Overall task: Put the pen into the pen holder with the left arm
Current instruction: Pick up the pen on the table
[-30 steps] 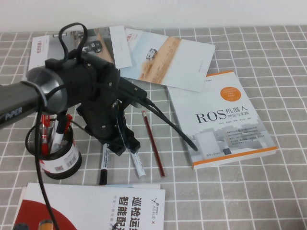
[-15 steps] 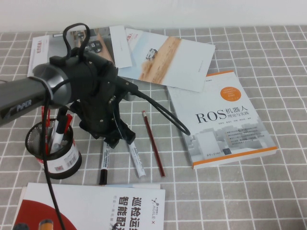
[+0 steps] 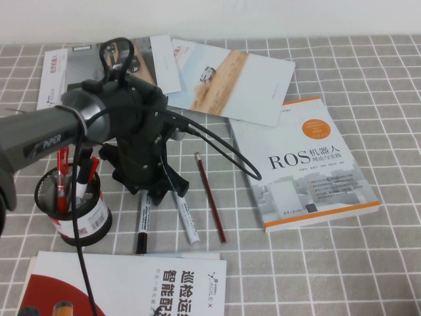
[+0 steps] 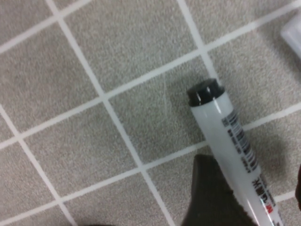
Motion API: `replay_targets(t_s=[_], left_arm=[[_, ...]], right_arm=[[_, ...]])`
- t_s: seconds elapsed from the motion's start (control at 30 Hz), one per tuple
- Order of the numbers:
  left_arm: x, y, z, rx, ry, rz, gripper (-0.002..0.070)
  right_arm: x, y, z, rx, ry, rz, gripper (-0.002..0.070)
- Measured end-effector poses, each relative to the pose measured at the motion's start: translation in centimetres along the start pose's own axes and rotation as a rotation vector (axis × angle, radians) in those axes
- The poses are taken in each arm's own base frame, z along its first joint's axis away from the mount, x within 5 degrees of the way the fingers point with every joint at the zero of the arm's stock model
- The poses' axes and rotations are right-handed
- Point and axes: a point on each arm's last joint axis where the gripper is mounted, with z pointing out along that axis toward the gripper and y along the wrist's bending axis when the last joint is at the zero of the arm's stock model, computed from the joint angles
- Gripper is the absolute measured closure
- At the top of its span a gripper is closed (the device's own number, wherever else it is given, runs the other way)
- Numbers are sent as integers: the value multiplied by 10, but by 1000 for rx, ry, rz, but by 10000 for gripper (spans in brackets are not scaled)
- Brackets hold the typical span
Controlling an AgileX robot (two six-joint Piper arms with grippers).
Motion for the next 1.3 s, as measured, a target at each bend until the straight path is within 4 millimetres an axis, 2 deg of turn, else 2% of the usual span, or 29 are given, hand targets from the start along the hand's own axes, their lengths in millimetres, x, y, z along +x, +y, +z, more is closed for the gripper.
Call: replay_targets(t_s=[1.07, 1.17, 1.3], left_arm=[[5, -6, 1, 64, 64, -121, 336], [5, -6, 1, 64, 64, -121, 372], [5, -6, 1, 64, 64, -121, 477]], right_arm=[[0, 0, 0, 0, 0, 0, 691], [0, 0, 0, 0, 0, 0, 691], [0, 0, 0, 0, 0, 0, 691]])
